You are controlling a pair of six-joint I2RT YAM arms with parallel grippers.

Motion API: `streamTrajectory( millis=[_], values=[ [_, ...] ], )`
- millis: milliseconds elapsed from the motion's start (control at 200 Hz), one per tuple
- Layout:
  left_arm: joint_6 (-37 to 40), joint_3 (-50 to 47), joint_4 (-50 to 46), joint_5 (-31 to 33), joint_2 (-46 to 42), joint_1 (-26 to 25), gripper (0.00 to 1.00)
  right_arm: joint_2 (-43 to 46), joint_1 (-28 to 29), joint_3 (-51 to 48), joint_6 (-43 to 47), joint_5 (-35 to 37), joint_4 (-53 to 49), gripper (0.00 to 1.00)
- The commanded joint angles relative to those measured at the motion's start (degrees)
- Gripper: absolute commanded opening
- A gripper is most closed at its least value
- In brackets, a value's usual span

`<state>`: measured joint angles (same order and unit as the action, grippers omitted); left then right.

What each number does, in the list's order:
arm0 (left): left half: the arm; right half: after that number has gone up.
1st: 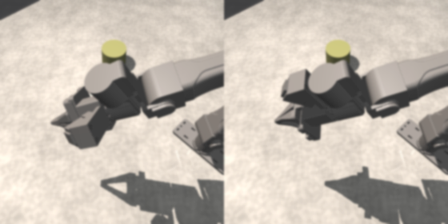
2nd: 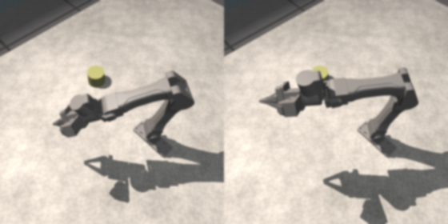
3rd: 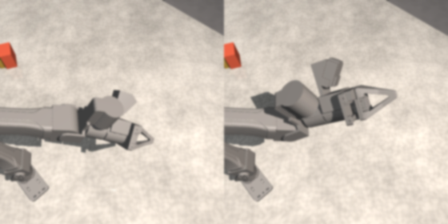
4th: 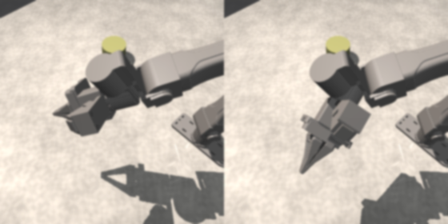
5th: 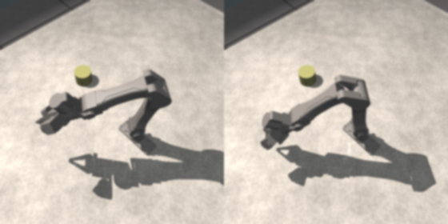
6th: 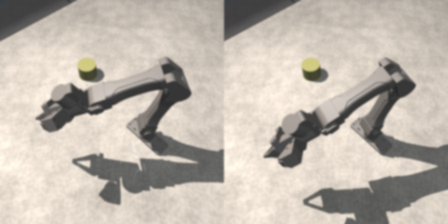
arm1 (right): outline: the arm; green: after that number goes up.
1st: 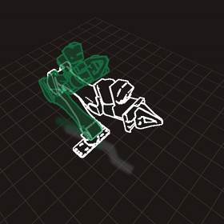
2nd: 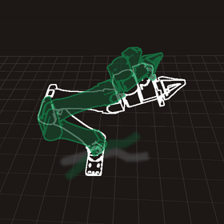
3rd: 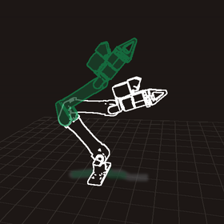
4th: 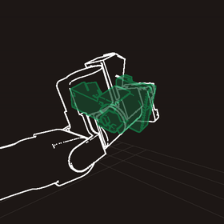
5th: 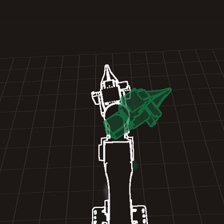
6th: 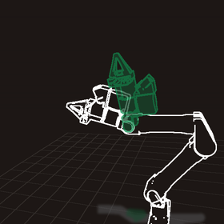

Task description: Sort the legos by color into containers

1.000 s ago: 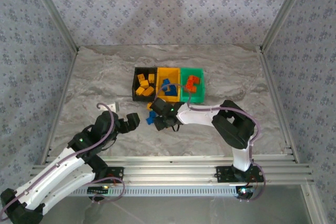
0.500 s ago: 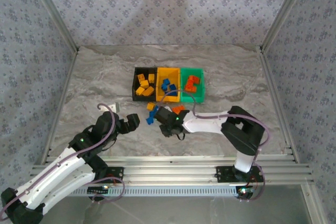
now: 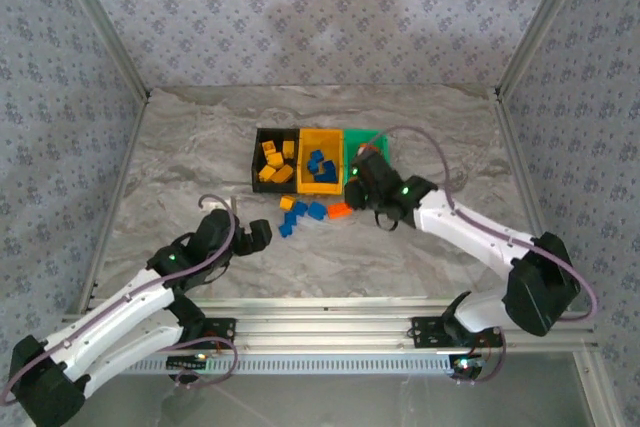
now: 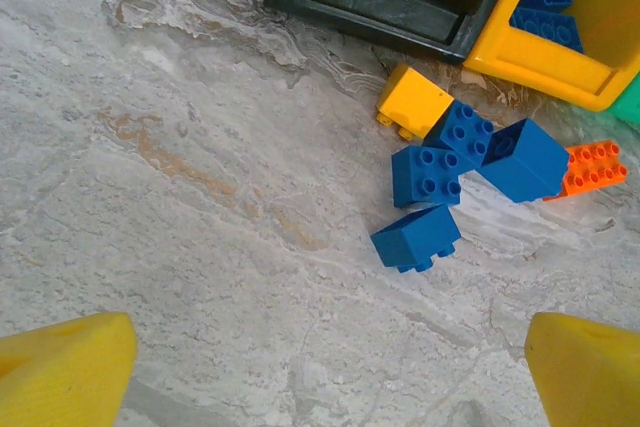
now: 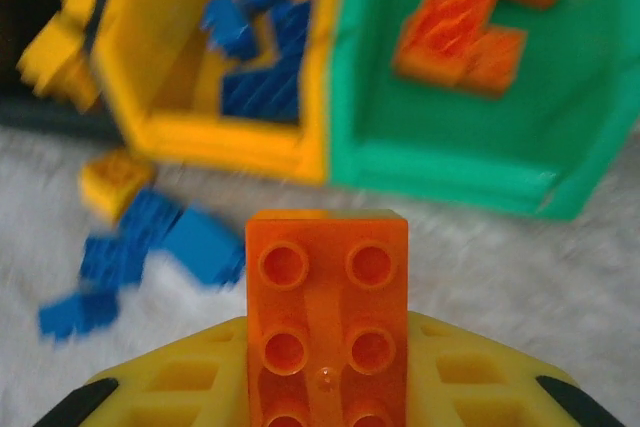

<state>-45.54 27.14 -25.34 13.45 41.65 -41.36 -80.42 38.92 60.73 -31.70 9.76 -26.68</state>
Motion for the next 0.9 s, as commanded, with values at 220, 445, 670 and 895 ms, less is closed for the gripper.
streamTrajectory(
  millis=[220,445,670,895],
  values=[
    [1.10,0.46,2.95,-0.97,2.57,0.06,0.99,-21.74,-12.69,19.66,1.97,-2.37,-0.47,0.31],
    [0.53,-0.03,3.19,-1.49,4.14,0.11,0.99,-32.22,-14.40,30.81,3.05,-3.85,-4.20,0.39],
    [1.15,0.37,3.85,-0.78,5.97,0.09,0.99,-33.31,-15.19,34.54,3.01,-5.12,-3.94,0.63],
    [3.42,1.87,6.73,-1.62,11.80,0.10,0.99,-22.87,-12.63,25.44,2.62,-5.53,1.67,0.68]
  ],
)
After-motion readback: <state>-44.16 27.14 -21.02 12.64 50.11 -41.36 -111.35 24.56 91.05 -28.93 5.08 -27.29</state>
